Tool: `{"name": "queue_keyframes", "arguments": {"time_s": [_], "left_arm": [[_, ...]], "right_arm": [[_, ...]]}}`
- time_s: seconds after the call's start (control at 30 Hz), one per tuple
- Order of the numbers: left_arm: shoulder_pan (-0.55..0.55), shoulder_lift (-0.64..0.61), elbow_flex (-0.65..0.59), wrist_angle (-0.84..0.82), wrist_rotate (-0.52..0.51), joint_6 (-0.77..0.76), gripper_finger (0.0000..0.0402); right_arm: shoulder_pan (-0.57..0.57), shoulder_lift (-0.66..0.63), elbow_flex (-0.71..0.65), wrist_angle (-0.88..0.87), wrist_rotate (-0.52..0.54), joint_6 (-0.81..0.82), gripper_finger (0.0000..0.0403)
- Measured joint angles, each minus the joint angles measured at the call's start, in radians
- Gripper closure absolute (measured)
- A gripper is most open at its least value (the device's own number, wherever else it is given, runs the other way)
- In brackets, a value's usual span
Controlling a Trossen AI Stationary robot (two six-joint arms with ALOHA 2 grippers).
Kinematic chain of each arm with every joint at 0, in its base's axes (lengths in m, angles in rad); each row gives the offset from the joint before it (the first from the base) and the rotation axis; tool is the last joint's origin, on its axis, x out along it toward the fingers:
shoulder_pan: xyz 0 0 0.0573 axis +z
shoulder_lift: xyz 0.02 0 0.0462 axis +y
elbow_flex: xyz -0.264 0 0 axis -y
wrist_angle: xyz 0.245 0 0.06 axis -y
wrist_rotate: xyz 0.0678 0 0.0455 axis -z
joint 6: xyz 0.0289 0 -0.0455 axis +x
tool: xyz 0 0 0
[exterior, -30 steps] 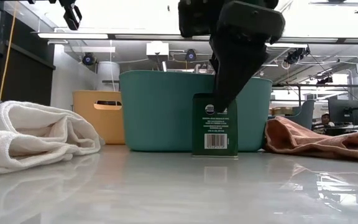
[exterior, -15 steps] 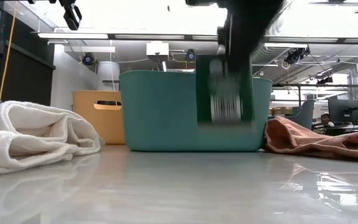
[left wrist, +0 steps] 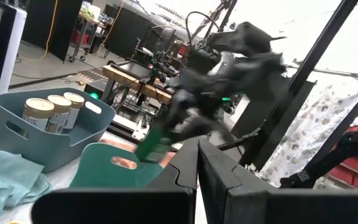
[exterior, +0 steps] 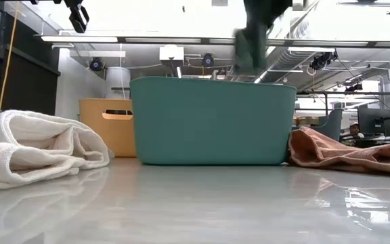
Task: Sort spices by type
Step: Put the top green seasoning can into the green bin
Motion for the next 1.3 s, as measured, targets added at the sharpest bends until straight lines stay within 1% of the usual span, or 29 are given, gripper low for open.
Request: {"name": "queue_keyframes", "arguments": {"time_s": [0.03, 0.1, 0.17, 0.2, 0.3, 0.4, 0.57, 0.7, 0.8, 0.93, 1.3], "left_arm": [[0.0, 0.0, 0.0, 0.0, 0.0, 0.0, 0.0402], [0.0, 0.0, 0.0, 0.0, 0.0, 0.0, 0.0402], [0.0, 0.0, 0.0, 0.0, 0.0, 0.0, 0.0402], [0.0, 0.0, 0.0, 0.0, 0.0, -0.001, 0.0401], [0.0, 0.0, 0.0, 0.0, -0.001, -0.008, 0.0402], [0.0, 0.0, 0.0, 0.0, -0.002, -0.009, 0.0402], [0.0, 0.0, 0.0, 0.0, -0.002, -0.008, 0.0401], [0.001, 0.0, 0.0, 0.0, -0.002, -0.008, 0.0402], [0.001, 0.0, 0.0, 0.0, -0.003, -0.008, 0.0402], [0.001, 0.0, 0.0, 0.0, -0.004, -0.008, 0.0402], [0.001, 0.0, 0.0, 0.0, -0.004, -0.017, 0.0402]], "right_arm": [[-0.03, 0.0, -0.022, -0.027, -0.021, 0.049, 0.0277], [-0.088, 0.0, -0.075, -0.021, -0.034, 0.094, 0.0277], [-0.143, 0.0, -0.127, 0.055, -0.062, 0.117, 0.0277], [-0.169, 0.0, -0.155, 0.111, -0.092, 0.118, 0.0277], [-0.228, 0.0, -0.233, 0.263, -0.163, 0.094, 0.0277], [-0.26, 0.0, -0.307, 0.321, -0.197, 0.144, 0.0277], [-0.268, 0.0, -0.411, 0.379, -0.198, 0.256, 0.0277], [-0.266, 0.001, -0.471, 0.456, -0.192, 0.3, 0.0277], [-0.266, 0.001, -0.497, 0.482, -0.175, 0.315, 0.0261], [-0.268, 0.001, -0.511, 0.503, -0.148, 0.315, 0.0249], [-0.271, 0.001, -0.512, 0.502, -0.105, 0.313, 0.0246]]}}
